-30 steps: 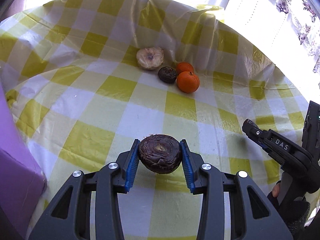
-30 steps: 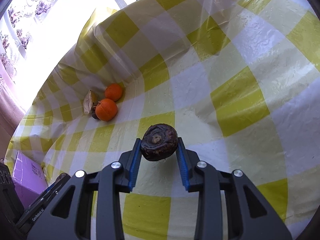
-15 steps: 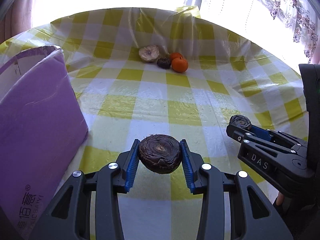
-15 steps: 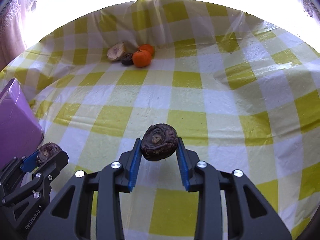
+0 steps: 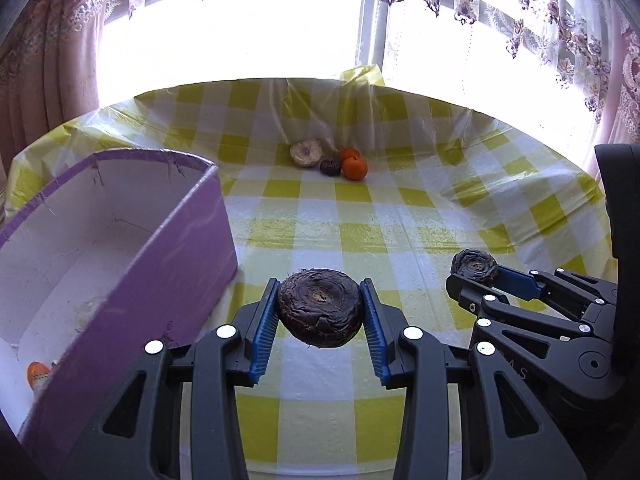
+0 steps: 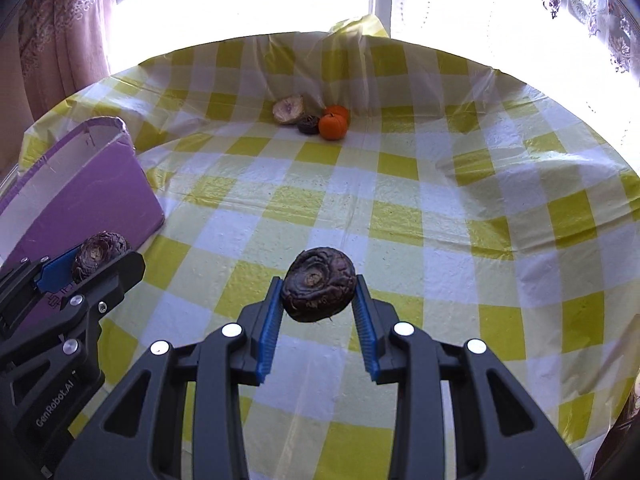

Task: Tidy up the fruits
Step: 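Carry both mangosteens into the box and open both tools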

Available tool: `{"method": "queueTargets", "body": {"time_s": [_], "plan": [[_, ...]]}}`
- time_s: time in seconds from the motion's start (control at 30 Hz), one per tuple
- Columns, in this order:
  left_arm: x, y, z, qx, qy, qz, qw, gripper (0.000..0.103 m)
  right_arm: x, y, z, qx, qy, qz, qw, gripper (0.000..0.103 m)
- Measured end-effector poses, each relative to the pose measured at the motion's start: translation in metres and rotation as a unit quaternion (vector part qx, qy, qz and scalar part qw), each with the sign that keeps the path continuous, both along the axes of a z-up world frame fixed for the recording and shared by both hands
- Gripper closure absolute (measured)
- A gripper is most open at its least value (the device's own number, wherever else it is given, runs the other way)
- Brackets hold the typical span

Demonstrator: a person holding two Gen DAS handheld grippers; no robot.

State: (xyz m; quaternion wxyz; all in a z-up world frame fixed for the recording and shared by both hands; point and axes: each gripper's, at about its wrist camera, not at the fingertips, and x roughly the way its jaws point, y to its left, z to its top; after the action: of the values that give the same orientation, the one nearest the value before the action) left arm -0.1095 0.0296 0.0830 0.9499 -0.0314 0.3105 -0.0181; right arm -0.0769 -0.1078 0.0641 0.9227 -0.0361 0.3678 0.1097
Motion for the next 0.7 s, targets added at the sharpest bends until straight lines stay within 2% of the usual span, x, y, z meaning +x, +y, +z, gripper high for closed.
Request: {"method": "queueTargets", "body": {"time_s": [0.13,0.27,0.43,0.7], "plan": [[-0.031,0.02,0.031,0.005,-0.057,0.027,0.998,0.065,-0.024,0.022,0.033,0.01,-0.053,0.029,0.998,0.068],[-0.054,0.045,0.052,0.007,-0.089,0.054,0.9945,0.065,-0.04,0.05,0.055,0.017,-0.08,0.064,0.995,0.068],[-0.072,0.081,0.06,0.004,-0.096,0.089,0.9914,0.065,-0.052,0.084,0.066,0.022,-0.089,0.101,0.991,0.068],[-0.084,0.145,0.056,0.003,-0.077,0.163,0.9837,0.065,-0.067,0.15,0.078,0.021,-0.099,0.18,0.979,0.068]]}}
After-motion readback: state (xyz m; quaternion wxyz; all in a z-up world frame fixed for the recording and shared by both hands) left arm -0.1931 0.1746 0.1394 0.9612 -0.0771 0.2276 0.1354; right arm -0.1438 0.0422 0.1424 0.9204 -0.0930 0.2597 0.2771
